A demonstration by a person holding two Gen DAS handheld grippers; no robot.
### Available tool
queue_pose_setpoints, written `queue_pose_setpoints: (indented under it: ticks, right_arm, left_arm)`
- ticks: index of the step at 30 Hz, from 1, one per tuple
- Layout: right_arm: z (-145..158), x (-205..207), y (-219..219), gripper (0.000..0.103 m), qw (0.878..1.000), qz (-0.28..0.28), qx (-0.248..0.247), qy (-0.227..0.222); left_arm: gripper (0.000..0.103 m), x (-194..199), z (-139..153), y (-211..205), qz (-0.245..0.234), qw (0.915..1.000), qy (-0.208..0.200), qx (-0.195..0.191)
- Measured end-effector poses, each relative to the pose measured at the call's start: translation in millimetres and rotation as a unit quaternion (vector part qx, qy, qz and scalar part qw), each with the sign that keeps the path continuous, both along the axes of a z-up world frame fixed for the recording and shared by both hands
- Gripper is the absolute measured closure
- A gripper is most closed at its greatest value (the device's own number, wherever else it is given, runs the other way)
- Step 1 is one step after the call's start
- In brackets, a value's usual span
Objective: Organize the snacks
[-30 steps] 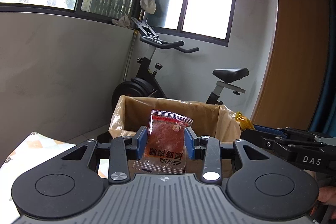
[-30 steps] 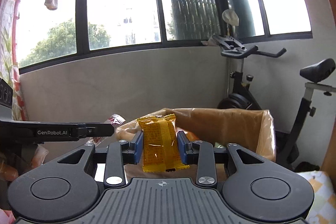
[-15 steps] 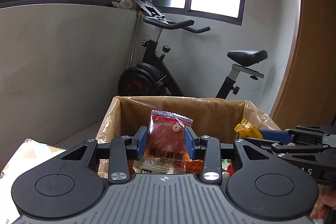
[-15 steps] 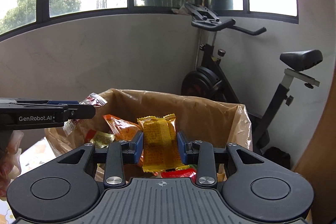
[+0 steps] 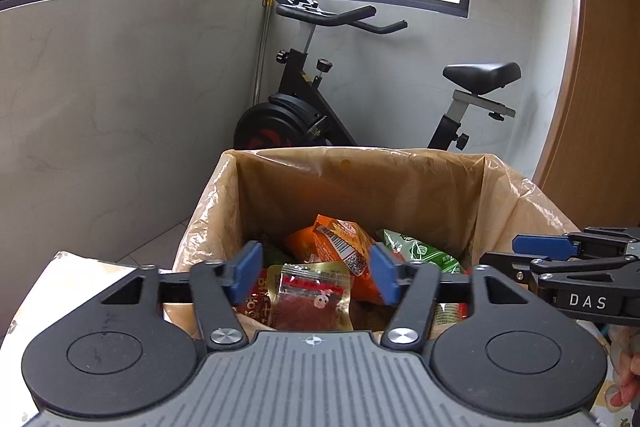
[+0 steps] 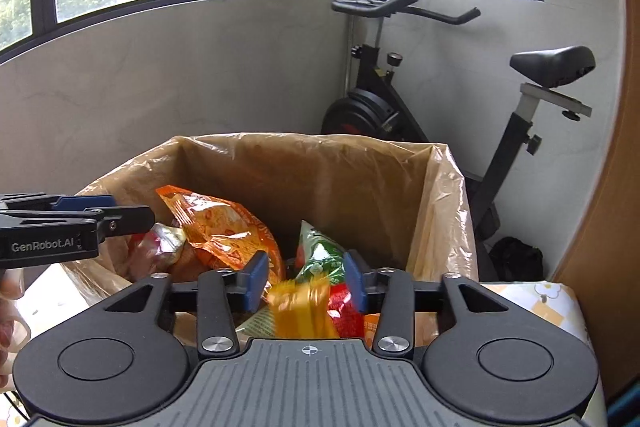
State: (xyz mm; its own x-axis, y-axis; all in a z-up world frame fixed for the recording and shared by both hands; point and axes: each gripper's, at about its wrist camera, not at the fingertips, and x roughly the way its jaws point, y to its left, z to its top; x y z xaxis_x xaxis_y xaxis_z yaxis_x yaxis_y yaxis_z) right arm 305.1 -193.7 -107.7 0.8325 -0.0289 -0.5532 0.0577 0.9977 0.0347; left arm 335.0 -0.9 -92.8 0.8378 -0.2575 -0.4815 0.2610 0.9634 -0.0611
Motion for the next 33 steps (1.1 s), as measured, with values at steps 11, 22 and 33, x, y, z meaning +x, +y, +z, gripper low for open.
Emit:
queue_pose_setpoints:
  ticks: [11,22,33]
  right_arm:
    - [21,-21,4,0.007,0.999,-0.027,0.001,-0.024]
    - [61,-75,13,0.001,0.996,-0.056,-0.017,-0.074]
    - [92,-128,22,0.0,0.993,-0.063,-0.015,-0.093]
  left_arm:
    - [0.01,-15,19,10,0.019,0.9998,0.006,0.003]
    - [0.007,-65,59,29,0.068,0.9972,-0.03,0.012]
    - [0.007,-111,82,48,0.101,0.9937,-0.04,-0.027]
